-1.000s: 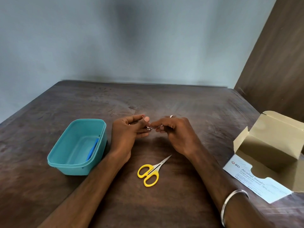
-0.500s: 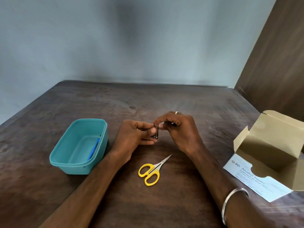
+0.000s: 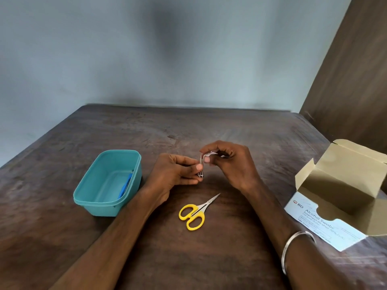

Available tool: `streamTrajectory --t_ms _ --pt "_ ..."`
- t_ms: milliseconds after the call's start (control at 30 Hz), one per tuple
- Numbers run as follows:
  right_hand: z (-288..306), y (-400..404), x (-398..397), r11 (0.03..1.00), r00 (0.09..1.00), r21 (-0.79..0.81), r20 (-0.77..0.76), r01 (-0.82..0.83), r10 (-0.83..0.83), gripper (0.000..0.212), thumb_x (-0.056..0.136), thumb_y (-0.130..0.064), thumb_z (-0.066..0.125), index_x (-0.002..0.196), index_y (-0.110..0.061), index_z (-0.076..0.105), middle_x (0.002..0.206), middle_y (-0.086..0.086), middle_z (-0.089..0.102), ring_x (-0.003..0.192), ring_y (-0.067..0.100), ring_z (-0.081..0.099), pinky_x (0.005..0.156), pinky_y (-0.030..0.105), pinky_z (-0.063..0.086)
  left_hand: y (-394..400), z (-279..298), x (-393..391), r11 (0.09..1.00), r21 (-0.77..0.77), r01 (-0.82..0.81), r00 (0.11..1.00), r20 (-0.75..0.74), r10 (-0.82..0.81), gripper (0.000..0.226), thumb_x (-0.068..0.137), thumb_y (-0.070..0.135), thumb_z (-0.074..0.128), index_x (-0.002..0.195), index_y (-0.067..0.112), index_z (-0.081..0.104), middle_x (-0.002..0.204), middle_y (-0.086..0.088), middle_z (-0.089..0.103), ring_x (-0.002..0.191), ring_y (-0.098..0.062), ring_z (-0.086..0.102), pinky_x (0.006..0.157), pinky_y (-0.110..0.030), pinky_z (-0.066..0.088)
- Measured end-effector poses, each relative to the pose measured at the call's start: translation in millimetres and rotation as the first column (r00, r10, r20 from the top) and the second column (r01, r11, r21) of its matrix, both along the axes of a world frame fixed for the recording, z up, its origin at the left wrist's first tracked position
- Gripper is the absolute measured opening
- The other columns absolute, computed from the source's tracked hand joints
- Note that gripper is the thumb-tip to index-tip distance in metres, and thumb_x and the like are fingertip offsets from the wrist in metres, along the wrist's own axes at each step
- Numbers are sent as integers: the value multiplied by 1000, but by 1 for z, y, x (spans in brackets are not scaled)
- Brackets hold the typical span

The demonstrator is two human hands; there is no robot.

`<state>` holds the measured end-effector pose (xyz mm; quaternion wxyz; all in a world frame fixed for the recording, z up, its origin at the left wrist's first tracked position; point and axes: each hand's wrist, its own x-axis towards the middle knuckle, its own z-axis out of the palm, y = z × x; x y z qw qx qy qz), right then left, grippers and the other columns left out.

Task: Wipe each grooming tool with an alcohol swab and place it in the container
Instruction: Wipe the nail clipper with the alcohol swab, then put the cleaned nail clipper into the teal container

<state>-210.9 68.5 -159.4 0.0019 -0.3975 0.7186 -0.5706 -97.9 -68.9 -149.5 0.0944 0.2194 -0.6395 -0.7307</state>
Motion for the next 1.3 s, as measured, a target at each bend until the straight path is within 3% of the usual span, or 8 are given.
streamTrajectory --t_ms 133,233,333,600,800,1033,1167,1300 --pt "0 4 -1 998 993 -55 120 14 -7 22 79 1 77 91 -17 78 89 -5 77 81 14 72 72 35 60 3 4 7 1000 -1 -26 1000 12 26 13 76 3 78 88 5 75 80 -14 76 72 -26 75 66 -30 63" --pt "-1 5 -1 996 984 -44 168 73 -65 16 82 -4 76 92 -16 78 88 -1 76 74 21 70 56 27 56 9 6 14 997 -12 -80 997 -16 79 11 76 6 78 87 7 75 82 -15 76 72 -25 75 66 -29 62" --pt "-3 4 -1 994 984 7 137 112 -112 15 84 -5 75 92 -17 78 86 -6 75 70 13 68 51 16 49 19 12 23 984 -82 -159 986 -72 153 11 76 8 79 86 9 76 79 -12 77 69 -21 74 64 -26 62" --pt "-12 2 7 947 959 209 -199 243 -202 17 86 -18 71 97 -30 76 95 -6 76 84 10 66 79 31 54 -5 68 58 852 -450 -267 963 -156 219 9 77 12 81 84 10 77 69 -9 75 63 -20 73 65 -29 61" --pt "-9 2 15 890 904 326 -388 320 -183 20 91 -20 64 103 -33 73 103 -2 74 95 23 68 77 35 52 -60 84 81 603 -791 -103 933 133 333 8 73 10 84 74 8 77 59 -7 73 59 -21 74 68 -36 63" --pt "-8 3 18 877 889 348 -427 332 -167 21 90 -18 63 103 -31 73 103 -2 75 94 24 69 76 35 51 -75 67 75 662 -739 125 796 473 379 13 77 6 81 79 -4 73 65 -15 73 59 -24 73 69 -41 63" --pt "-8 4 18 870 889 363 -429 334 -162 21 91 -19 62 104 -31 73 105 -2 75 95 23 68 77 35 51 -77 56 70 619 -762 188 757 514 403 8 81 5 73 84 -2 73 66 -15 73 62 -26 74 70 -42 63" --pt "-7 3 18 868 887 366 -433 335 -160 21 92 -19 62 105 -31 74 105 -1 74 96 24 68 77 35 51 -77 52 71 552 -805 219 753 499 430 20 79 10 74 96 2 70 82 -13 72 77 -28 72 76 -42 62"
